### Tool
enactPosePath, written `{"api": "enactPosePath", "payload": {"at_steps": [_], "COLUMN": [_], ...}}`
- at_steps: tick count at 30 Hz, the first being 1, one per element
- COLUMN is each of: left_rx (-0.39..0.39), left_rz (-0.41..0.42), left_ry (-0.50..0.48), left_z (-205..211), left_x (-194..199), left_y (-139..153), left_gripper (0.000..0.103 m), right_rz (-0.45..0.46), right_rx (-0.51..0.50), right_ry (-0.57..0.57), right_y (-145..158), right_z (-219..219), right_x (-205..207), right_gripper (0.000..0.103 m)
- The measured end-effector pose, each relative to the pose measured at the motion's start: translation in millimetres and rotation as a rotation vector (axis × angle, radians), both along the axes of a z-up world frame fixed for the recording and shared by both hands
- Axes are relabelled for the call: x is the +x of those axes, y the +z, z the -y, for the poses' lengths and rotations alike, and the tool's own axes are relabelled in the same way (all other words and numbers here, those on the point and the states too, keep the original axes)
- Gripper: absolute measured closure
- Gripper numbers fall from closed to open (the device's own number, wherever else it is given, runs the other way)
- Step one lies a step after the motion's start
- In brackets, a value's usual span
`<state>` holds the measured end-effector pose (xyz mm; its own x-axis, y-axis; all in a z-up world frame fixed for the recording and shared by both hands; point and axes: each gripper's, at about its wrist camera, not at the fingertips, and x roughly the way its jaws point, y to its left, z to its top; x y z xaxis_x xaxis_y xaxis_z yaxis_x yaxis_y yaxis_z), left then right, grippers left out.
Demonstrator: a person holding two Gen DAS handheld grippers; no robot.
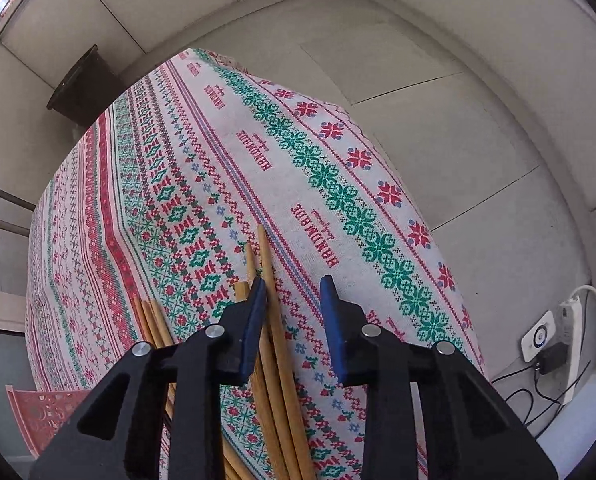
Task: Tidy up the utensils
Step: 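Lift the held chopsticks with the left tool while the right tool grasps chopsticks, then lower chopsticks into the pink basket and open both tools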
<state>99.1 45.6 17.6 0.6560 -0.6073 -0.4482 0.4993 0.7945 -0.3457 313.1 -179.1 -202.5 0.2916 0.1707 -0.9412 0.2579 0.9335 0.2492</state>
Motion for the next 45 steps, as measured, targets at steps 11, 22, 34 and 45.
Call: {"api": "enactPosePath", "payload": {"at_steps": [11,22,34,45], "left_rx": [-0.008,-0.041,-0.052,-0.049], "left_rz": [0.028,0.031,0.097,0.061], "left_ry": [0.05,0.133,0.27,0.461], "left_z": [-10,-31,-62,-112], "left_x": [-8,-17,-30,3], "left_y": [13,29,68,80], "left_gripper": [0.099,0.099,0.099,0.099], "right_rz": [0.084,0.238,0.543,0.684], "right_rx": [-0.082,-0.033,0.096,0.259], "right_ry": [0.05,0.067,0.14,0.228], "right_y": [5,95,216,292], "right_z": [-4,16,-12,-55], "right_x": [-11,-72,-119,-110], "right_gripper": [0.097,0.097,0.097,0.097]}}
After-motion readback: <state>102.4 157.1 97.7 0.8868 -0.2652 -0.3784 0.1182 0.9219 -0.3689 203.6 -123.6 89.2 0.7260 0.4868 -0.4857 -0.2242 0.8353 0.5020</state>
